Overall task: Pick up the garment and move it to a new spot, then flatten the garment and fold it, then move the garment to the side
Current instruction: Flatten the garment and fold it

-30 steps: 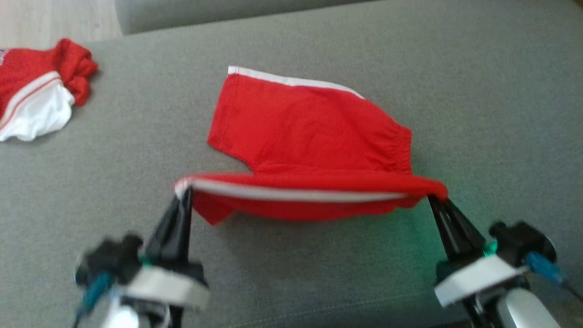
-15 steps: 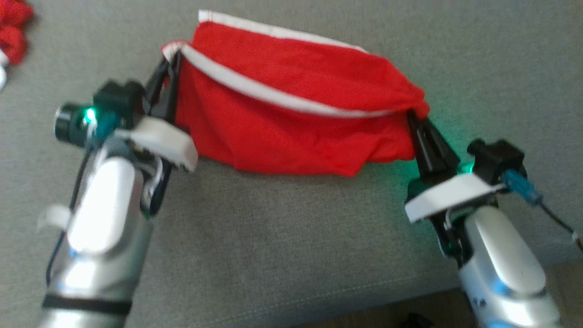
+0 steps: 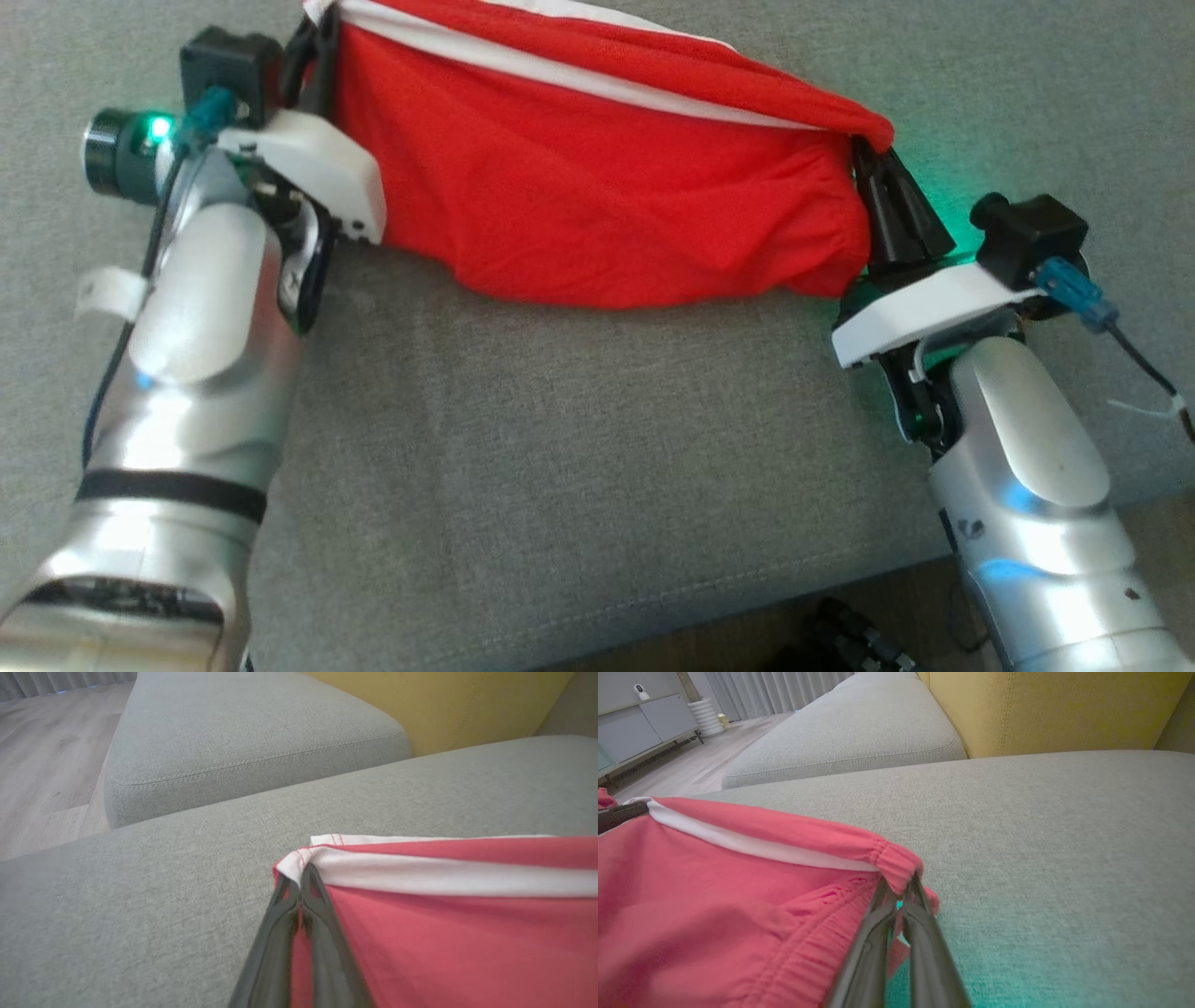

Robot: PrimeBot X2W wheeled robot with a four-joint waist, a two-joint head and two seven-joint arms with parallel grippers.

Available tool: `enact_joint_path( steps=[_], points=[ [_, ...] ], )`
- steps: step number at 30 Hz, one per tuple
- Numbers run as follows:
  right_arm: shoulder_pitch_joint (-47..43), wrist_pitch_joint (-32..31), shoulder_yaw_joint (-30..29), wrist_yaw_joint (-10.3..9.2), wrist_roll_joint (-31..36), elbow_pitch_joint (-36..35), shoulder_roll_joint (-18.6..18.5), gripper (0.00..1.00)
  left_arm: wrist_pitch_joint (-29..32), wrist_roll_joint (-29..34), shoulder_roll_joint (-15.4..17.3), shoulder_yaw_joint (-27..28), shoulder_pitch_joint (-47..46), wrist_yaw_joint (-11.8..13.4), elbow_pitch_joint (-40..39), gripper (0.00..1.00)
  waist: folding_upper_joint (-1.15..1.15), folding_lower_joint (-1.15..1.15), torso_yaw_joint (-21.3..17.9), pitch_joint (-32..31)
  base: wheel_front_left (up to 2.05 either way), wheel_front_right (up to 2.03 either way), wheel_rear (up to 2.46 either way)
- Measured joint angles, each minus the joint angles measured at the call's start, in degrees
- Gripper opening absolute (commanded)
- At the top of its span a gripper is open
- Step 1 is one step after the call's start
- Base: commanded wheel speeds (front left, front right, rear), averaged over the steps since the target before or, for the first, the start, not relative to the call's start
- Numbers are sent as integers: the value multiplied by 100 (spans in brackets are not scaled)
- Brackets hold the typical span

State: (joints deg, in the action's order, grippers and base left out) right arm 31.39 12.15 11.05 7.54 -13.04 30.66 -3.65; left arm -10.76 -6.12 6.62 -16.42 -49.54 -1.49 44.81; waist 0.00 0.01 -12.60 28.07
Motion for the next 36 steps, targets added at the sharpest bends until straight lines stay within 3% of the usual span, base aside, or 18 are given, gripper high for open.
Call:
enact_joint_path(
  steps=[3,4,5,6,7,8,9,10,19,24,30,36],
  points=[
    [88,49,24,0,-3,102,24,0,-1,10,-31,-25,-246,10,307,0,0,0,-36,27,0,0,0],
    [112,57,45,0,-19,125,24,0,-2,10,-49,-42,-320,34,396,6,0,0,-46,32,0,0,0],
    [126,79,59,0,-44,147,24,0,-22,10,-79,-70,-393,49,480,27,0,0,-55,34,0,0,0],
    [132,105,76,0,-67,163,25,7,-54,13,-115,-115,-452,48,546,45,0,0,-62,34,0,0,0],
    [137,107,76,0,-66,175,25,32,-86,30,-138,-131,-501,48,586,84,0,0,-65,31,0,0,0],
    [146,118,76,0,-66,190,24,54,-132,33,-164,-137,-531,46,613,100,0,0,-66,23,0,0,0],
    [151,151,74,0,-66,198,24,91,-169,33,-189,-143,-566,42,677,100,0,0,-63,13,0,0,0],
    [153,157,66,0,-66,197,25,100,-188,33,-208,-148,-593,42,735,100,0,0,-59,-2,0,0,0],
    [3,208,-374,0,81,-59,25,100,-304,-107,-342,-237,-548,-11,907,100,0,-1,78,-295,0,0,0],
    [-488,224,-776,0,269,-414,27,100,-331,-320,-366,-283,-78,-111,904,100,0,-1,223,-549,0,0,0],
    [-1080,104,-1180,0,479,-981,37,100,149,-619,-394,-286,394,-149,938,100,0,-1,381,-902,0,0,0],
    [-1407,-205,-1214,0,497,-1611,74,100,759,-873,-444,-293,489,-70,868,100,0,-1,371,-1074,0,0,0]
  ],
)
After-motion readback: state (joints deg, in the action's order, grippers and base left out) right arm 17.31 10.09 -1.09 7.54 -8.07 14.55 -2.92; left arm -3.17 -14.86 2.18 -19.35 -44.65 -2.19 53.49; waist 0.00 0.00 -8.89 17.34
